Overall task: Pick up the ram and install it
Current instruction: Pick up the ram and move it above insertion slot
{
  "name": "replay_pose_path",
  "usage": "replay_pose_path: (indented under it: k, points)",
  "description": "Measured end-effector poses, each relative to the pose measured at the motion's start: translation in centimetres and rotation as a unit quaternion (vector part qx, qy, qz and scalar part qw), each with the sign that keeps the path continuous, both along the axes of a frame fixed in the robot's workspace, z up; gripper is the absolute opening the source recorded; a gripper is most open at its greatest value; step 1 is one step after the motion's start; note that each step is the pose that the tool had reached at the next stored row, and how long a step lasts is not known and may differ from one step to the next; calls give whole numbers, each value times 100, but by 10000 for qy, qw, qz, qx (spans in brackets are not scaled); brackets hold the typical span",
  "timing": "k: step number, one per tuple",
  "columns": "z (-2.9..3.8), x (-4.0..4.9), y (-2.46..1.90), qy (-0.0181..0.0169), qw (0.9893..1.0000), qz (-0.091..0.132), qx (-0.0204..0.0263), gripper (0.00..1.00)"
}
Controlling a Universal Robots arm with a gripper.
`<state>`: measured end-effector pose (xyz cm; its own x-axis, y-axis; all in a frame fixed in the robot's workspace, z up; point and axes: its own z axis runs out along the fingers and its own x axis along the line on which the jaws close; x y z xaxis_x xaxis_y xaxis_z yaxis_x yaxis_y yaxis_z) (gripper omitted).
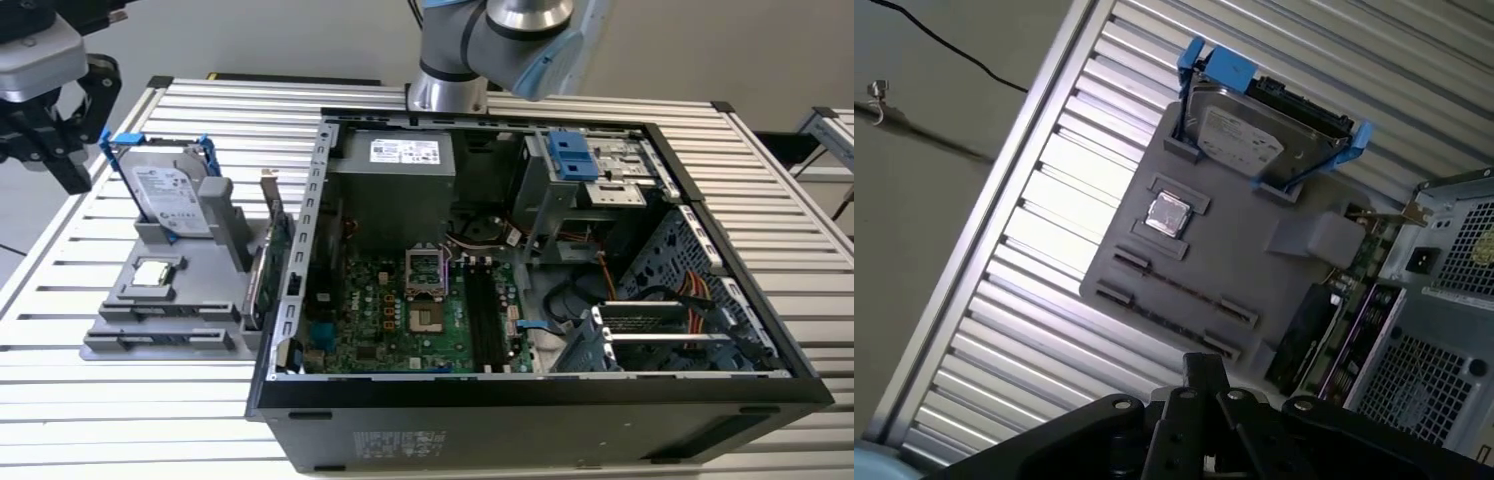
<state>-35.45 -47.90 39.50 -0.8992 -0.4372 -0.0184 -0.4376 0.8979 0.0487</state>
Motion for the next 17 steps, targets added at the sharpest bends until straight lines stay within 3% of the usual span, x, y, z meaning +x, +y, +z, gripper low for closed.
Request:
replay_pose_path:
  k: [9,17]
  points:
    - [0,0,0,0,9990,448,0,0]
    - [0,0,0,0,9964,849,0,0]
